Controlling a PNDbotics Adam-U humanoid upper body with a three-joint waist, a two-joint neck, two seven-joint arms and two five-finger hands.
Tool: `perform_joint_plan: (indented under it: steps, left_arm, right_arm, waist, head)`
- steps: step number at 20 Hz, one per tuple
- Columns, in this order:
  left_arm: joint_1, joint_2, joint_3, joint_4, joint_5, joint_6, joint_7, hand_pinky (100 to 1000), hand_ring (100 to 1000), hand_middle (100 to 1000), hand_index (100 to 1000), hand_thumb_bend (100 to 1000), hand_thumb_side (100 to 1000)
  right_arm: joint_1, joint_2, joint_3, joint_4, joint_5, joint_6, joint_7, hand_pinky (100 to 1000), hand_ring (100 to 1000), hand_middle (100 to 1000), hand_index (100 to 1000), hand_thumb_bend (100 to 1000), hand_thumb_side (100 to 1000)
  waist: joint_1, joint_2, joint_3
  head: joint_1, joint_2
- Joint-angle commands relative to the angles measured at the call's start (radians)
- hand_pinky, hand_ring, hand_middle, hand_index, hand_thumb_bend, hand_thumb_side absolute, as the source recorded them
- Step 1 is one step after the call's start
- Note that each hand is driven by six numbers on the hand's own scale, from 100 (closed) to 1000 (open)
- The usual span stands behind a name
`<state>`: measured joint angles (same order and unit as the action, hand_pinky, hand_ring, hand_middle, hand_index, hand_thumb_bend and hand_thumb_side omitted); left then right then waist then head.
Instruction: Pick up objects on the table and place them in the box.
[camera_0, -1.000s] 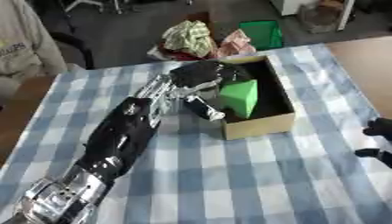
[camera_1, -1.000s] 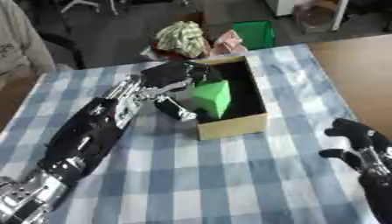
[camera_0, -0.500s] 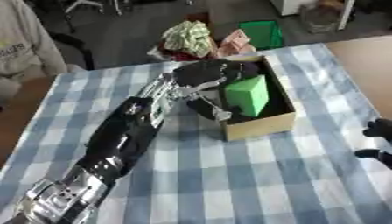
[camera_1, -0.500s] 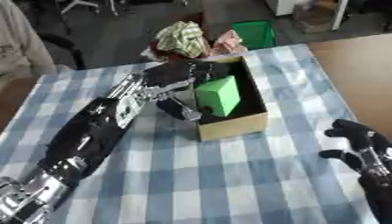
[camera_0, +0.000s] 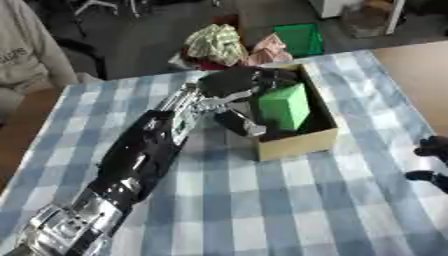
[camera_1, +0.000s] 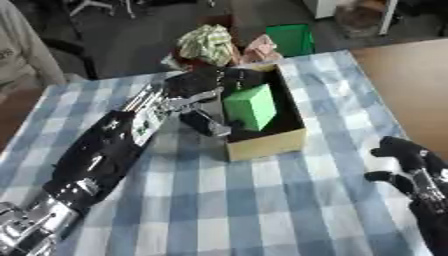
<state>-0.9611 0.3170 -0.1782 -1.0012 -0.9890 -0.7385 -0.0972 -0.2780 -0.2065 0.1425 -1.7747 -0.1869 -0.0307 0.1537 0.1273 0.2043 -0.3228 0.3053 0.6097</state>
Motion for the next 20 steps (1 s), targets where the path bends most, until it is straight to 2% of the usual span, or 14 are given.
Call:
perform_joint_plan:
  steps: [1,6,10,12,15,16,17,18,20]
  left_arm:
    - [-0.022,0.027,-0.002,-0.034,-0.035,-0.002,-0.003,1000,1000,1000,1000,100,877]
    - [-0.020,0.025,-0.002,-0.030,-0.065,0.001,0.020,1000,1000,1000,1000,100,993]
    - [-0.019,0.026,-0.004,-0.028,-0.075,0.004,0.029,1000,1000,1000,1000,100,1000]
    - [-0.018,0.026,-0.004,-0.024,-0.085,0.009,0.029,1000,1000,1000,1000,100,967]
    - [-0.016,0.026,-0.001,-0.017,-0.118,0.024,0.023,1000,1000,1000,1000,100,744]
    - [-0.016,0.026,0.000,-0.013,-0.129,0.027,0.023,1000,1000,1000,1000,100,558]
    - [-0.015,0.026,0.001,-0.011,-0.142,0.030,0.025,1000,1000,1000,1000,100,467]
    - [-0.013,0.026,0.002,-0.009,-0.154,0.031,0.031,1000,1000,1000,1000,207,401]
    - [-0.012,0.026,0.004,-0.007,-0.175,0.031,0.047,1000,1000,1000,1000,375,330]
  right_arm:
    - [-0.008,-0.002,-0.002,-0.010,0.000,-0.001,0.003,647,1000,678,823,100,655]
    - [-0.007,-0.002,-0.003,-0.009,0.000,-0.002,0.003,647,1000,678,823,100,655]
    - [-0.006,-0.003,-0.003,-0.009,0.001,-0.002,0.003,648,1000,678,823,100,656]
    - [-0.006,-0.003,-0.003,-0.009,0.002,-0.002,0.003,648,1000,678,824,100,658]
    - [-0.006,-0.003,-0.003,-0.008,0.002,-0.002,0.003,648,1000,678,824,100,660]
    - [-0.006,-0.003,-0.003,-0.008,0.003,-0.002,0.003,648,1000,678,824,100,659]
    - [-0.006,-0.003,-0.003,-0.008,0.003,-0.002,0.003,648,1000,678,824,100,659]
    - [-0.006,-0.003,-0.004,-0.008,0.003,-0.002,0.003,648,1000,678,824,100,660]
    - [-0.005,-0.003,-0.004,-0.007,0.004,-0.002,0.003,648,1000,678,824,100,663]
  waist:
    - [-0.010,-0.018,0.002]
    - [-0.010,-0.019,0.004]
    - [-0.011,-0.019,0.005]
    - [-0.010,-0.018,0.006]
    - [-0.009,-0.018,0.006]
    - [-0.009,-0.017,0.006]
    - [-0.009,-0.017,0.007]
    - [-0.009,-0.017,0.007]
    - [-0.009,-0.016,0.008]
  head:
    - [-0.003,-0.010]
    - [-0.004,-0.010]
    - [-0.005,-0.010]
    - [-0.006,-0.011]
    - [-0.007,-0.011]
    - [-0.008,-0.011]
    - [-0.009,-0.012]
    - [-0.010,-0.012]
    - [-0.011,-0.012]
